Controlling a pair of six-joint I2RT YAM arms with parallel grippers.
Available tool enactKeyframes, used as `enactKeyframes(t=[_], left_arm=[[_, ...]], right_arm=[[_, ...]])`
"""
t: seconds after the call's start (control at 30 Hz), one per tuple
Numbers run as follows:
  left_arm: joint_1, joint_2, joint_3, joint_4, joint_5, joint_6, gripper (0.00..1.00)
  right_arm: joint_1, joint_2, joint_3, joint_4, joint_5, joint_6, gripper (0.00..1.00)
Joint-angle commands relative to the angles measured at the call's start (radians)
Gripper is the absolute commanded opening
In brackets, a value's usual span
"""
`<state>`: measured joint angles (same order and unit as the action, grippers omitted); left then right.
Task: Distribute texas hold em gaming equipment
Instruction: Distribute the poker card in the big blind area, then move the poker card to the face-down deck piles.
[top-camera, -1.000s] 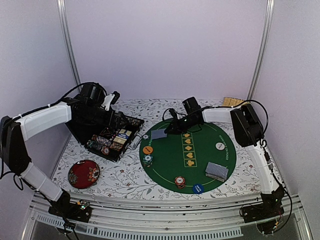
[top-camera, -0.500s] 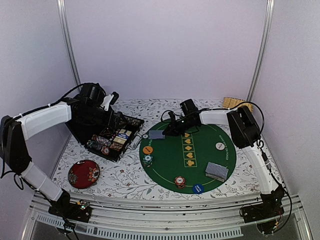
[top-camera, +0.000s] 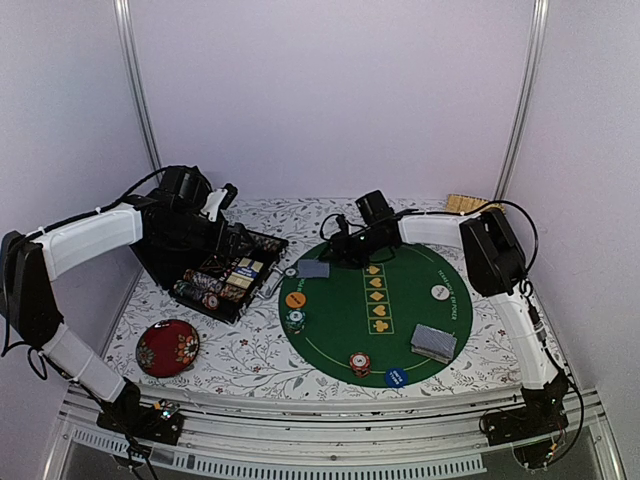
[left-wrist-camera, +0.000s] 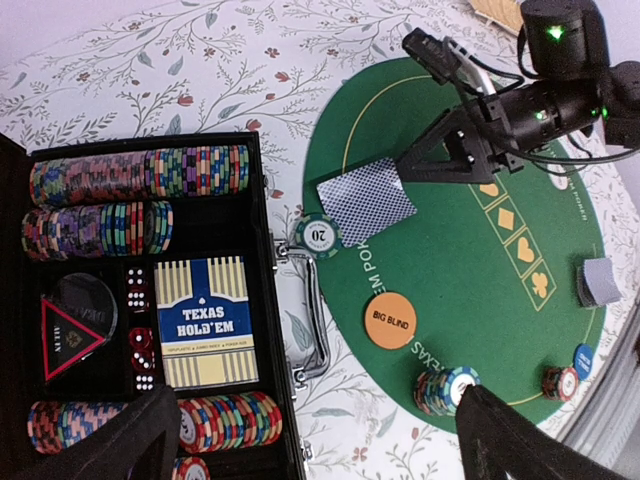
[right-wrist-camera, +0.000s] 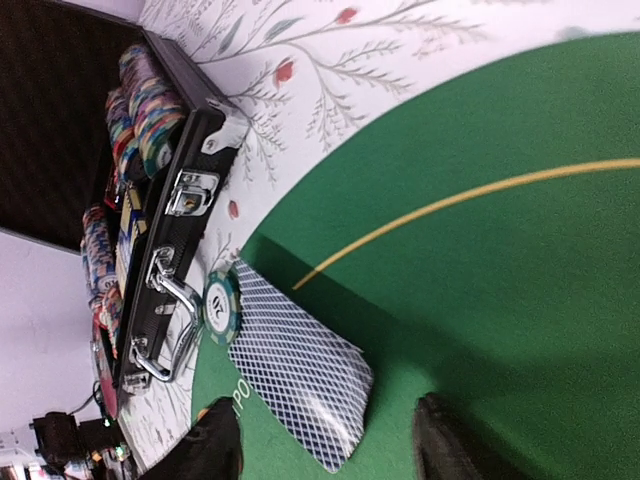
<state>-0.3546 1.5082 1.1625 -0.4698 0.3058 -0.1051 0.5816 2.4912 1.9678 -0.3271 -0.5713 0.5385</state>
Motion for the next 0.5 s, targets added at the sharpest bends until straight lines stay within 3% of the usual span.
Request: enactKeyframes(t=[0.0,0.03,0.07,0.1,0.2,0.33,0.47], left_arm=[[0.012,0.006,0.017,-0.006,0.014,-0.004,0.98],[0.013,0.006,0.018,-0.007,0.014,-0.005,0.98],[0.013,0.006,0.017,-0.006,0.013,-0.005,0.98],[0.013,0.006,0.017,-0.006,0.013,-0.005,0.98],[0.012,0.006,0.017,-0.007,0.012,-0.007,0.98],[0.012,0.004,0.016,-0.007,0.008,-0.008,0.98],[0.013,0.007,0.016,-0.007,0.013,-0.011,0.98]], right_arm=[[-0.016,-0.147,-0.017,-0.121,0.142,-0.078,0.66],[-0.015,-0.192,-0.019,-0.147,0.166,-0.093,0.76],[-0.013,-0.230,-0.025,-0.181,0.200,-0.114,0.93],[-0.013,-0.276,-0.040,-0.213,0.238,-0.132,1.00],[-0.014,-0.432,-0.152,-0.286,0.336,-0.185,0.99],[-0.022,-0.669,-0.426,-0.353,0.423,-0.212,0.99],[-0.069,-0.895,-0.752,-0.379,0.396,-0.127,0.99]])
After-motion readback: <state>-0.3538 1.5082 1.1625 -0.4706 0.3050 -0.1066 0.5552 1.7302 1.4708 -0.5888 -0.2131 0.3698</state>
